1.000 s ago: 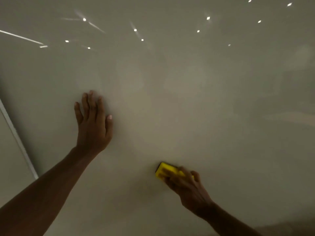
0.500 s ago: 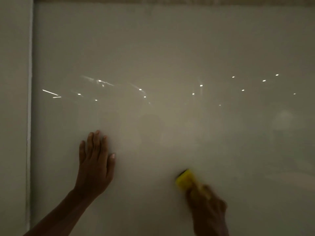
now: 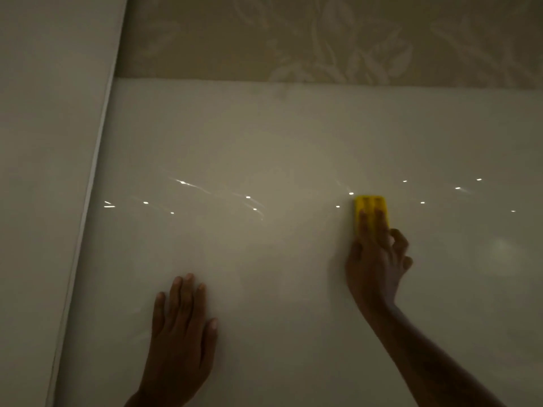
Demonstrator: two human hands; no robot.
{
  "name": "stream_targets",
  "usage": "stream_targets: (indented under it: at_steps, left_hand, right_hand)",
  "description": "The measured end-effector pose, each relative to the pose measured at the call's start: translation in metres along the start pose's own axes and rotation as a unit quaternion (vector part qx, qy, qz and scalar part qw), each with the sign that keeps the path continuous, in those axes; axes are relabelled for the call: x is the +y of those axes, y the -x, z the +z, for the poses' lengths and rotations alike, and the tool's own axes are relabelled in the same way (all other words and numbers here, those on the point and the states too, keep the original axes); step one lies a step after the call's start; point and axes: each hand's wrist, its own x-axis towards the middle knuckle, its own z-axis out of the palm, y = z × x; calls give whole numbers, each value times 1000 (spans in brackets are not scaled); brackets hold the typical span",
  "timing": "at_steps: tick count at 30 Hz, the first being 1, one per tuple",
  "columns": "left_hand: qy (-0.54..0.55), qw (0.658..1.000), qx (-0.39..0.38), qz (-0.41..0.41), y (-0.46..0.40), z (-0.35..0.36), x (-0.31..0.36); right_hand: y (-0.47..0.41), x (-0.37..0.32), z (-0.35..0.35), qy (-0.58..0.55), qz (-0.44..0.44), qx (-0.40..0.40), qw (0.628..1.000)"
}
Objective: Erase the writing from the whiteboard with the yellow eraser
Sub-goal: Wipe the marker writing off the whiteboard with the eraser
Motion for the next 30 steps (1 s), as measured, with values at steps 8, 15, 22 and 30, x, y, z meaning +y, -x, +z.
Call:
stream_targets:
  at_steps: [8,15,22,30]
  left_hand:
    - [1,1000,14,7,-23,2,-4]
    - [7,1000,-4,14,-55,-2,-23]
    - [14,1000,5,25,-54,-3,-24]
    - [12,1000,2,-14,-50,-7,-16]
  right_hand:
    - [0,-56,25,61,-548,-132,823]
    - [-122,1,11,45,-68,24,996]
    - [-168,-65,29,14,52,17,998]
    - [-53,-202,54,-8,-466,-173,868]
